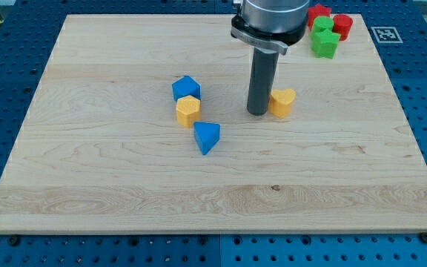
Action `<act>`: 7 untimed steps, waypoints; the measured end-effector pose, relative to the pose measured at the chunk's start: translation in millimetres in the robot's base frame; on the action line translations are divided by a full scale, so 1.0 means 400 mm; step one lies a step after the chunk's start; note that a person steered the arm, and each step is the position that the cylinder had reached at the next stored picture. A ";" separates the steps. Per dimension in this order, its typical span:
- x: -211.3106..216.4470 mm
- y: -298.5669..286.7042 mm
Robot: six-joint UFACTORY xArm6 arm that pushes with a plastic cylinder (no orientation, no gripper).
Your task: Move yellow hexagon a bit left
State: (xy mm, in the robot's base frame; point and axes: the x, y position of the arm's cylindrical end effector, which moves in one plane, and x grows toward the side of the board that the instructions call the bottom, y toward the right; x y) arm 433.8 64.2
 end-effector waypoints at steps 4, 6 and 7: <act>-0.011 0.040; 0.040 -0.199; 0.060 -0.309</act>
State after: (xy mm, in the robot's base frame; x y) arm 457.9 -59.4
